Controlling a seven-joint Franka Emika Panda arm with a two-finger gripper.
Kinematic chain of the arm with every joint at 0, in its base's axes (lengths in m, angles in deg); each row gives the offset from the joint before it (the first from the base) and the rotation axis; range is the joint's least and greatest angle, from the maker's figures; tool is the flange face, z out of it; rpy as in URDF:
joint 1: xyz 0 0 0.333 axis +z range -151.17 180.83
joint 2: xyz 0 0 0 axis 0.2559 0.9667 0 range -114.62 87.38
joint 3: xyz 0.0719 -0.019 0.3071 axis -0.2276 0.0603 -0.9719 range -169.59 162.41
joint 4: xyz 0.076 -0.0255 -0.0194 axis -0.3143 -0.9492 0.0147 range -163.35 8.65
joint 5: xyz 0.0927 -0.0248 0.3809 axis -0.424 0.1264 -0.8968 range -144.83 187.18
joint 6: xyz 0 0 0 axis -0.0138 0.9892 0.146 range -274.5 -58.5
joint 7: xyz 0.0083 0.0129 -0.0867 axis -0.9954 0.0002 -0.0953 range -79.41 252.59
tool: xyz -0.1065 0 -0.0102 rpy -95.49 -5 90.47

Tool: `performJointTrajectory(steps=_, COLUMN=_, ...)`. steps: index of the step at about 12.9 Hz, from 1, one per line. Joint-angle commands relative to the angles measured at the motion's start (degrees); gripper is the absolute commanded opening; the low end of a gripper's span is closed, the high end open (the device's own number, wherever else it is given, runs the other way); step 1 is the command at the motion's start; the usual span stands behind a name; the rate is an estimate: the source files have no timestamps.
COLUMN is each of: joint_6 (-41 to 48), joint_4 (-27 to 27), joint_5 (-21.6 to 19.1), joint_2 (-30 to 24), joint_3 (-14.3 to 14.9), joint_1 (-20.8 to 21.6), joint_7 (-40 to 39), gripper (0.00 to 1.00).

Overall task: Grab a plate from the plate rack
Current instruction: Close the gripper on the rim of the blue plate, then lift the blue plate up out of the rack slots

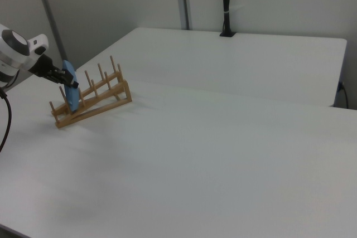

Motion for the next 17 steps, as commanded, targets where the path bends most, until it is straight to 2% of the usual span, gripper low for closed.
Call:
performJointTrajectory(steps=1, joint_6=-0.19, joint_4=0.75, joint_5=1.17, joint_2=0.06, joint_3=0.41, joint_1=1.17, joint_7=1.45, gripper=0.00)
performJointTrajectory(steps=7, joint_6=0.42, joint_4=0.66, joint_5=0.38, joint_2=-4.50, joint_3=-0.90, joint_1=-0.05, joint_7=1.53, gripper=0.00)
performJointTrajectory(steps=8, joint_6=0.60, joint_4=0.57, joint_5=-0.06, joint_2=-5.73, joint_3=-1.17, joint_1=-0.67, joint_7=1.45, gripper=0.00)
performJointTrajectory(steps=9, joint_6=0.69, joint_4=0.31, joint_5=-2.33, joint_2=-7.75, joint_3=-1.78, joint_1=-2.07, joint_7=0.66, gripper=0.00)
performJointTrajectory(steps=11, joint_6=3.39, joint_4=0.48, joint_5=-10.92, joint_2=-11.01, joint_3=-1.96, joint_1=-4.71, joint_7=-7.91, gripper=0.00)
performJointTrajectory(steps=12, joint_6=6.02, joint_4=0.74, joint_5=-18.79, joint_2=-13.46, joint_3=-1.87, joint_1=-6.63, joint_7=-16.92, gripper=0.00)
performJointTrajectory(steps=13, joint_6=7.09, joint_4=0.83, joint_5=-24.53, joint_2=-15.40, joint_3=-1.61, joint_1=-8.13, joint_7=-22.67, gripper=0.00)
performJointTrajectory(steps=14, joint_6=10.06, joint_4=1.70, joint_5=-32.07, joint_2=-17.50, joint_3=-1.09, joint_1=-10.41, joint_7=-30.90, gripper=0.00)
performJointTrajectory(steps=15, joint_6=13.40, joint_4=2.67, joint_5=-35.80, joint_2=-18.39, joint_3=-0.47, joint_1=-11.65, joint_7=-35.77, gripper=0.00)
performJointTrajectory(steps=17, joint_6=21.84, joint_4=6.18, joint_5=-43.89, joint_2=-19.10, joint_3=4.17, joint_1=-13.33, joint_7=-46.67, gripper=0.00)
